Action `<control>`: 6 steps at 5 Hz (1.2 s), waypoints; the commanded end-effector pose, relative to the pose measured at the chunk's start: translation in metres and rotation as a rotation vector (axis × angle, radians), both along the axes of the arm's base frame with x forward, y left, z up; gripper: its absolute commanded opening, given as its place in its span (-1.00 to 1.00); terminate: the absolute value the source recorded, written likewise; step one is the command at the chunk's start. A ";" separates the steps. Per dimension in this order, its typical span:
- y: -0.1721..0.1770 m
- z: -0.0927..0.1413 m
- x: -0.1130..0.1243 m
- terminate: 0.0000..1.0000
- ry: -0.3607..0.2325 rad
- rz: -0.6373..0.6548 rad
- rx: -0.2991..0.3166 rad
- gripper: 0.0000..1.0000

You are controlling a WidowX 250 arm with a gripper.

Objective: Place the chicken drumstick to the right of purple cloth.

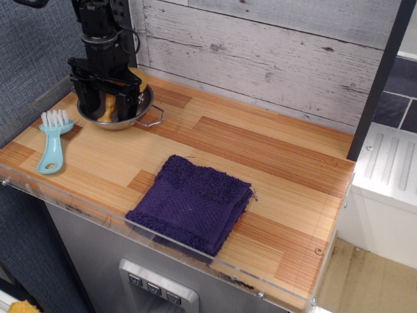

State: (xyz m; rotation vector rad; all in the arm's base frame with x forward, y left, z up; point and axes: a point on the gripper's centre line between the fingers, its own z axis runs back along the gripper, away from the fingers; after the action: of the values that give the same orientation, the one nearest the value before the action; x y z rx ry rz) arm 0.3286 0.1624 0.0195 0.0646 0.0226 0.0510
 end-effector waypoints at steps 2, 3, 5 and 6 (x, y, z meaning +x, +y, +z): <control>-0.013 0.039 -0.004 -1.00 -0.118 0.023 0.020 -1.00; -0.009 0.067 -0.016 -1.00 -0.282 0.025 0.001 -1.00; -0.064 0.116 -0.030 -1.00 -0.388 -0.048 0.006 -1.00; -0.113 0.110 -0.022 -1.00 -0.312 -0.024 -0.025 -1.00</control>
State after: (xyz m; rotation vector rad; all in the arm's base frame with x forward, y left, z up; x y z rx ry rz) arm 0.3052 0.0433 0.1170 0.0191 -0.2466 0.0379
